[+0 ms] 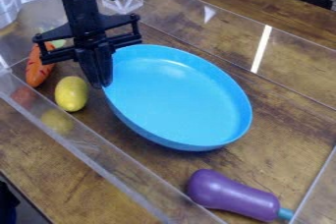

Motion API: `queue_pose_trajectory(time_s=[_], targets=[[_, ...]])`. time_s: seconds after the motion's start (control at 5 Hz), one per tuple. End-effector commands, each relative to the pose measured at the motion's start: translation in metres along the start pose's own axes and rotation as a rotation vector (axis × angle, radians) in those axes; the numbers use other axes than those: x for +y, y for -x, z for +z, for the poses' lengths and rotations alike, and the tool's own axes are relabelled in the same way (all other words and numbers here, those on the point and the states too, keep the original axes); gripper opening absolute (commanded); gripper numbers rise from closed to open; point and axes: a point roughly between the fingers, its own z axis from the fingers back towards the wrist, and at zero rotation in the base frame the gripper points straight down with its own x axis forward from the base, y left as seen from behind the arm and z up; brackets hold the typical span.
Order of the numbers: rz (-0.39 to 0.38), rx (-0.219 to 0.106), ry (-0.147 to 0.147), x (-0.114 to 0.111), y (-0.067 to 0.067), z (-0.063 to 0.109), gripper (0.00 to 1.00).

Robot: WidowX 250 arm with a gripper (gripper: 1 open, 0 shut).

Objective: Move the carrot to the left side

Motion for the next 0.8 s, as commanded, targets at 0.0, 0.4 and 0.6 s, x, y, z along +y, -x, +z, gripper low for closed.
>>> queue_pose_trajectory(time_s=[0.0,0.4,0.6], targets=[[-0.023,-0.062,0.044,-0.002,0.002,0.031,0.0],[-0.037,-0.048,0.039,0.003,0.005,0.057,0.0],[-0.06,-0.036,0.032,-0.007,-0.017,0.062,0.0]])
